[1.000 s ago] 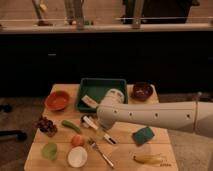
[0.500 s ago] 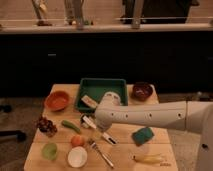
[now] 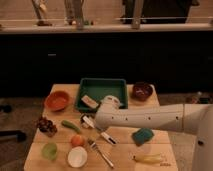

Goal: Place brush in red bowl

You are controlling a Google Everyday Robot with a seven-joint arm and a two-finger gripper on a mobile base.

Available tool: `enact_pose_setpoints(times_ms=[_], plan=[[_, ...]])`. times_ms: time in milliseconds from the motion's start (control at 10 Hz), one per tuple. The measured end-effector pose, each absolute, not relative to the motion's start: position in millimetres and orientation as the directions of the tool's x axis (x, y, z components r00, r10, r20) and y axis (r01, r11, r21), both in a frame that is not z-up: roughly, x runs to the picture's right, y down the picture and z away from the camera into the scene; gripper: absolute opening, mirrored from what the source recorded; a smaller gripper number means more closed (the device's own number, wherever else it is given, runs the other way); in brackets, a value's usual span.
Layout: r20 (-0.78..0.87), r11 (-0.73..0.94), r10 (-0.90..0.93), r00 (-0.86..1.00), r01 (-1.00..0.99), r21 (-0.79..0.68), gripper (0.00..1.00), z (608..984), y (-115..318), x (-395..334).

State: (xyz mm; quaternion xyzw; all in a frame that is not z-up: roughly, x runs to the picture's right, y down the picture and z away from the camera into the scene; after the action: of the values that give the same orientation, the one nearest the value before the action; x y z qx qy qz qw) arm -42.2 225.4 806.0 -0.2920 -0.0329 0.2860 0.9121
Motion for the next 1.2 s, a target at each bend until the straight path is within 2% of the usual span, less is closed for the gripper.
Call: enact_pose_setpoints(times_ms=[1000,1100,1200], plan=[[0.004,0.629,0.501,0.865,-0.361,-0.689,0.79,845,232,-60],[0.018,0.626,0.495,0.869,-0.342,-0.701,0.75,846,231,-61],[0.037,0.623,0.485,0.874,-0.316,-0.715,0.66,847,232,-61]])
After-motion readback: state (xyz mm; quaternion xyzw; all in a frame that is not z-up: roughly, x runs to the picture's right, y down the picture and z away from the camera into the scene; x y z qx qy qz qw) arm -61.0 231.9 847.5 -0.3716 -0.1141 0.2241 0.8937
